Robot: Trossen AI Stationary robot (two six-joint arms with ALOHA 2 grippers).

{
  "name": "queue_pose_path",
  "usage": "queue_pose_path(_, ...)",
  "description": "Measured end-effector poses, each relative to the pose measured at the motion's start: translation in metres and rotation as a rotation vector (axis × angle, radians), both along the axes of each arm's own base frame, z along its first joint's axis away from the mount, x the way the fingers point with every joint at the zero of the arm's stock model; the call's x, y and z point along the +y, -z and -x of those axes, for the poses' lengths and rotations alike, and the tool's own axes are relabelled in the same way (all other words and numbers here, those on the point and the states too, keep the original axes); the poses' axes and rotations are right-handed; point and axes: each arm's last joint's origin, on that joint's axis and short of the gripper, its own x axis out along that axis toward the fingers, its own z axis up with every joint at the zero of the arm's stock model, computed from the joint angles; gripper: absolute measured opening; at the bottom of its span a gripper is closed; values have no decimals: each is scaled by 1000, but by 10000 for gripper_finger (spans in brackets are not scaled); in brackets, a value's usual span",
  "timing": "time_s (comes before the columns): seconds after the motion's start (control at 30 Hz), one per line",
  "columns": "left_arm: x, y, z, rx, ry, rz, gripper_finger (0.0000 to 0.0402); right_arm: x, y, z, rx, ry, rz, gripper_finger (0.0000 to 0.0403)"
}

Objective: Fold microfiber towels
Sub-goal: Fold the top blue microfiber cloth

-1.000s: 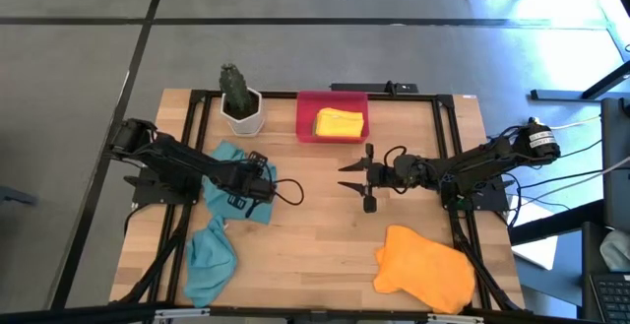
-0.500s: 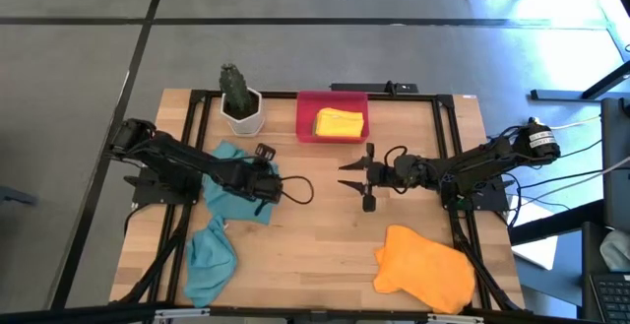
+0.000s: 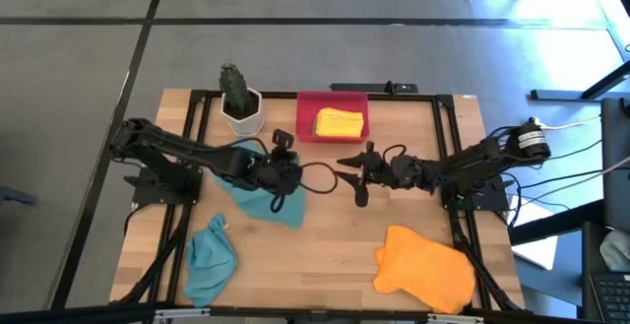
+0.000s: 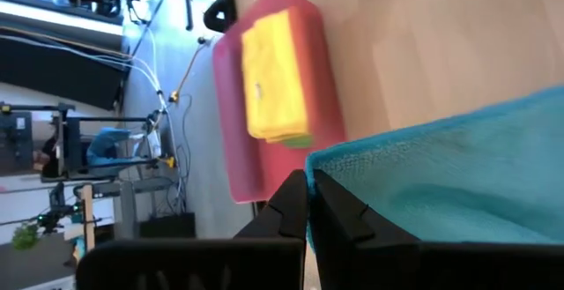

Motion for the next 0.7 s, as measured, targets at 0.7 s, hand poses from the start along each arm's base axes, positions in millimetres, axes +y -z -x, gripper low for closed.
queue_pose_path(0.7, 10, -7, -4, -39, -35, 21, 0, -44, 57, -59, 343, -55, -226, 170)
